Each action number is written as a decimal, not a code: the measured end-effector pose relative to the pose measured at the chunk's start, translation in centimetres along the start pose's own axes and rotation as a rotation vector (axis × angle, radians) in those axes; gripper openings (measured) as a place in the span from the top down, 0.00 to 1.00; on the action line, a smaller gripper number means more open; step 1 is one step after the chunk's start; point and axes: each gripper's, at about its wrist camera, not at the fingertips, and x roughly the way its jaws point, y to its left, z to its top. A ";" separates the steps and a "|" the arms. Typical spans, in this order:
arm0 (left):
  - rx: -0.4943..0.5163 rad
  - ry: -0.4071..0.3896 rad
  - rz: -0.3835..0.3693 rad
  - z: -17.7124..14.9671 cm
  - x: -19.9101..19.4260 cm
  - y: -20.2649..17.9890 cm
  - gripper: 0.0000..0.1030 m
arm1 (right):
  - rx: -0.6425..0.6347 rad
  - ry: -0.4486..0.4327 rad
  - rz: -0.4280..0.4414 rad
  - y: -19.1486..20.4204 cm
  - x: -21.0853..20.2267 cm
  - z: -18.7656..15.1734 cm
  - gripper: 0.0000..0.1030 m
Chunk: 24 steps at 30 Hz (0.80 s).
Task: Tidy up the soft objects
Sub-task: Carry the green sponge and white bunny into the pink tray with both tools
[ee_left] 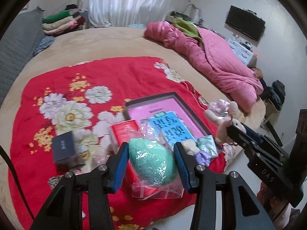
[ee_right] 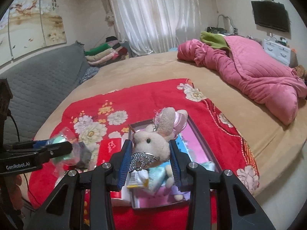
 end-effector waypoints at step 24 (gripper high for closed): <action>0.124 0.154 -0.100 -2.5 8.1 -7.8 0.54 | 0.087 0.053 -0.036 -7.2 2.3 -2.1 0.62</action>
